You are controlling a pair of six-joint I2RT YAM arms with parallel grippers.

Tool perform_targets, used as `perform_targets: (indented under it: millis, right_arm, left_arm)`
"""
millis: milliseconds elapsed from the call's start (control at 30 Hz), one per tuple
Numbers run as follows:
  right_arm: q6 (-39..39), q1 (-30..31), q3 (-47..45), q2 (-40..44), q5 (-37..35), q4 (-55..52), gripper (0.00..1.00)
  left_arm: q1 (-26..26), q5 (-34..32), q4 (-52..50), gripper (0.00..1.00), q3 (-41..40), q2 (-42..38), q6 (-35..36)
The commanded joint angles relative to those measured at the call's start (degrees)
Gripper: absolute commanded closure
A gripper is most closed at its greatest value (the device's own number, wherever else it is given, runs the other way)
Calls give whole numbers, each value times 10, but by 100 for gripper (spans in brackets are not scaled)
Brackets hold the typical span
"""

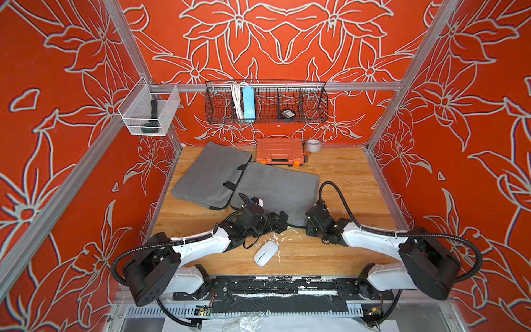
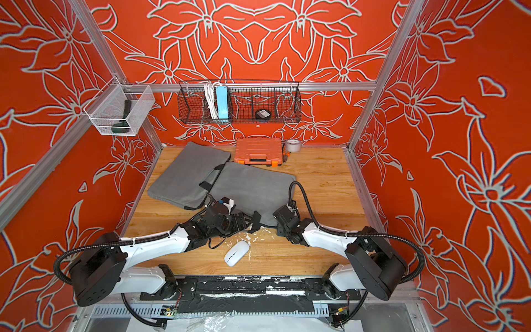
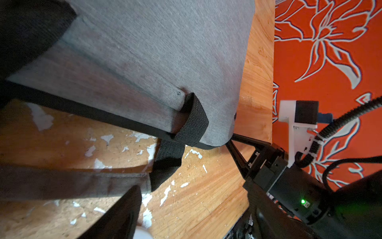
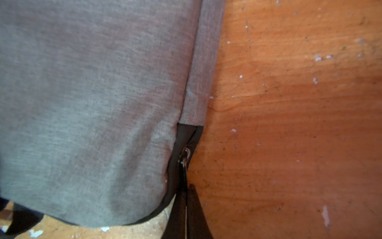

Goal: Put the mouse into the laptop bag
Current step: Unzip the zipper on the zippered laptop bag.

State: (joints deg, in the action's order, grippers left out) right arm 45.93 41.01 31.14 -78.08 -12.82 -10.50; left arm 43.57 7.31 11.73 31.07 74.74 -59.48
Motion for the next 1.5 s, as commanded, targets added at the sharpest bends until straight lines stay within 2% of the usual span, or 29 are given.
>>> perform_targets:
  millis: [0,100,267,367,533,667,800,933,1100,1267,1333,1467]
  right_arm:
    - [3,1,-12,-11,-15,-48,100]
    - [5,1,-18,4,-26,-62,100]
    - [8,1,-24,18,-47,-76,90]
    - [8,1,-20,10,-48,-80,88]
    - [-4,1,-17,-3,-48,-64,70]
    - [-14,1,-7,-16,-52,-55,69]
    - [-29,1,5,-42,-42,-35,72]
    - [-36,1,14,-67,-37,-26,100]
    - [-43,2,6,-64,-4,-14,100]
    - [-41,3,-14,-21,13,-20,100]
    - [-44,3,-22,1,22,-25,100]
    - [-51,10,-32,31,63,-25,100]
  left_arm:
    - [3,-13,1,18,7,-5,-6]
    - [3,-18,2,18,9,2,-7]
    - [0,-50,-19,18,29,16,-1]
    - [-5,-51,-25,18,40,22,4]
    - [-11,-50,-29,18,48,27,8]
    - [-12,-49,-29,18,47,28,8]
    - [-15,-46,-25,18,43,32,9]
    - [-26,-39,-3,19,36,43,15]
    - [-41,-19,17,22,66,116,45]
    - [-42,-21,10,23,112,203,42]
    - [-42,-16,19,28,122,231,38]
    - [-41,0,41,72,136,274,26]
